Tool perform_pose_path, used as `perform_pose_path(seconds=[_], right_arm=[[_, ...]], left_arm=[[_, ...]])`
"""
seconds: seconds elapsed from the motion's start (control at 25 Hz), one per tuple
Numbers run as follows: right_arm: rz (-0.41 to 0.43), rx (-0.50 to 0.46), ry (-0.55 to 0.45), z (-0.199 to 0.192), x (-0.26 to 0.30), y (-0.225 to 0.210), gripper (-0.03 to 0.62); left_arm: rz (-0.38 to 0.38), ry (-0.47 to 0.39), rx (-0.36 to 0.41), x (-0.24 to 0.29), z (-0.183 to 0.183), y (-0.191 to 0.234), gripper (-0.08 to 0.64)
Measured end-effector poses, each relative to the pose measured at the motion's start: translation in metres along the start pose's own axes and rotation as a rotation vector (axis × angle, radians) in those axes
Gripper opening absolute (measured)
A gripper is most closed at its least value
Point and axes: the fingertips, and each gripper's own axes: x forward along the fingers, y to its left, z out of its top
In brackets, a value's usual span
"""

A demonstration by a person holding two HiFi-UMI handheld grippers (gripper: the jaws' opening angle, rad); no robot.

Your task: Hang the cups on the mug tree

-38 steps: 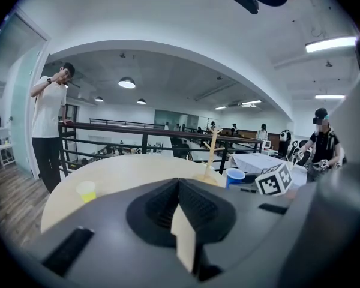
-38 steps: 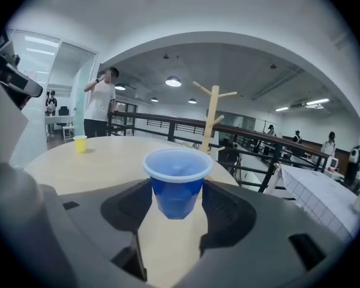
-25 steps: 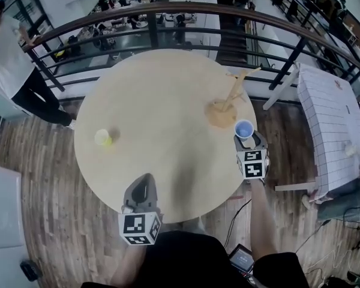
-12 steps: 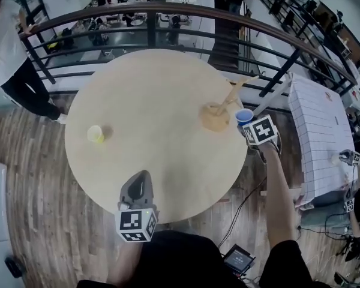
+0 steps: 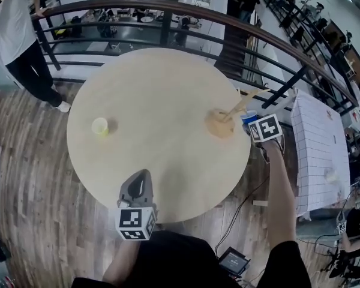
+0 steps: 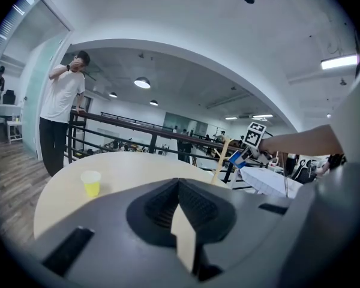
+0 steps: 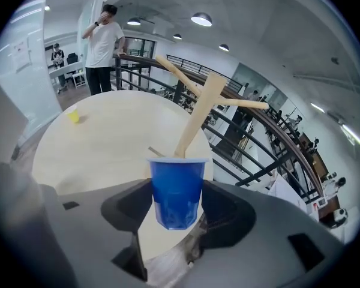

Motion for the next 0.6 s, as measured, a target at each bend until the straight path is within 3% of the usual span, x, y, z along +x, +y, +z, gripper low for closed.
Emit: perform_pose_path(seconds=[0.6], right_arm=[[-0.001,-0.029,0.048,0.032,0.033,0.0,0.267]], left_arm=[[0.078,0.01,-0.019,-0.012,-0.004,0.03,0.011]])
